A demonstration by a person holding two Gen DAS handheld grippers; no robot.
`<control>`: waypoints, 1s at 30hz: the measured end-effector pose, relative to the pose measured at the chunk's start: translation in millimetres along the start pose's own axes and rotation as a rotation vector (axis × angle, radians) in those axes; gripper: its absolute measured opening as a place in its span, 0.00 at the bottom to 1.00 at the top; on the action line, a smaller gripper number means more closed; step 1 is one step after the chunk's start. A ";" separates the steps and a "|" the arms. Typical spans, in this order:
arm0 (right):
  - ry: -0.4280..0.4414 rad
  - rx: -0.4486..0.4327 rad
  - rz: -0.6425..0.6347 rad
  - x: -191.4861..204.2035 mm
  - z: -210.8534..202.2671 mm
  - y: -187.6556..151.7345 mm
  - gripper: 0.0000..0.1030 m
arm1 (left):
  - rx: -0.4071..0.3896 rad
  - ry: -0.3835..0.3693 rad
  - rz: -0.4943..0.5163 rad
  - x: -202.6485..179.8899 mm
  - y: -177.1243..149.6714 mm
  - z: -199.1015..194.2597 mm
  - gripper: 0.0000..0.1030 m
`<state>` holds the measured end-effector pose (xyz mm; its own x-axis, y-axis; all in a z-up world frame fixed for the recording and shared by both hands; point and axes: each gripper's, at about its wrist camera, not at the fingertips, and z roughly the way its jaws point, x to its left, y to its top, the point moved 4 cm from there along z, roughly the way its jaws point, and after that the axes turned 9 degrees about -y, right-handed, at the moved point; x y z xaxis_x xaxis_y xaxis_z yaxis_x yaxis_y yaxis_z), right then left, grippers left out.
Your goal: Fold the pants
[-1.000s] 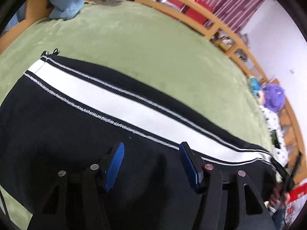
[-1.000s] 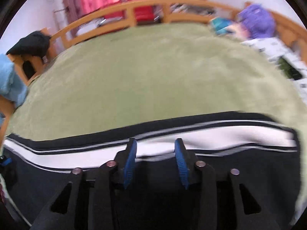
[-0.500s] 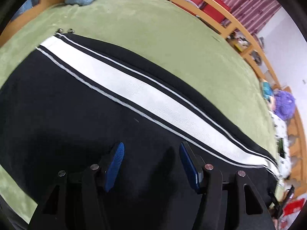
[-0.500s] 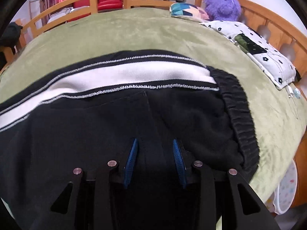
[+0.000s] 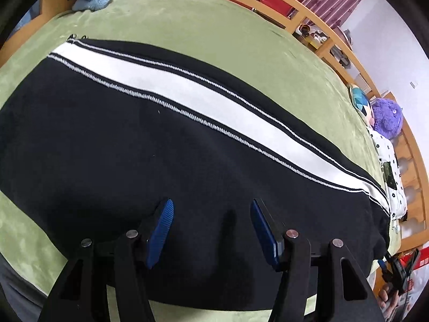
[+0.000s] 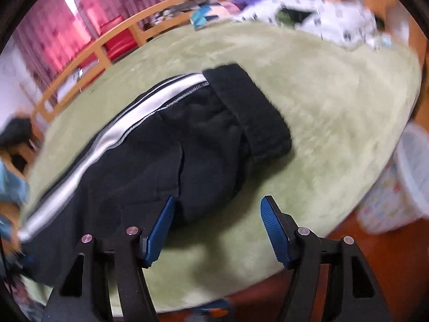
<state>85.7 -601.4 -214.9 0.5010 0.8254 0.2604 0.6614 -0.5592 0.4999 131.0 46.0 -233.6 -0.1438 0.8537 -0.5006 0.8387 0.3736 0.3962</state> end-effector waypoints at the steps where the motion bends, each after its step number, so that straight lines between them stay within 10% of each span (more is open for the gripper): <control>1: 0.022 -0.022 0.057 -4.9 2.2 6.2 0.62 | -0.006 0.002 -0.004 0.5 -0.7 -1.3 0.56; 5: 0.065 0.022 0.202 -15.0 34.4 26.2 0.62 | -0.020 0.012 -0.029 5.2 -4.0 -1.8 0.56; 7: 0.071 0.108 0.240 -12.5 61.0 27.4 0.51 | -0.012 0.040 -0.021 4.5 -7.9 4.0 0.56; 13: 0.124 -0.007 0.096 13.6 28.7 55.8 0.16 | -0.001 0.095 0.023 2.8 -13.6 17.4 0.56; 18: 0.185 -0.143 -0.042 14.7 3.3 79.6 0.16 | -0.004 0.064 0.019 1.8 -14.3 16.8 0.56; 23: 0.057 0.091 -0.021 -4.7 83.1 58.5 0.29 | 0.006 0.074 0.041 0.6 -13.7 16.3 0.56; 30: -0.056 -0.069 -0.046 16.7 -3.0 43.0 0.44 | 0.016 -0.010 0.066 -13.2 -11.5 10.1 0.56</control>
<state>120.8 -611.4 -186.6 0.5027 0.8432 0.1906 0.6455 -0.5128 0.5660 128.6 26.7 -239.3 -0.0830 0.8725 -0.4815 0.8546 0.3109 0.4160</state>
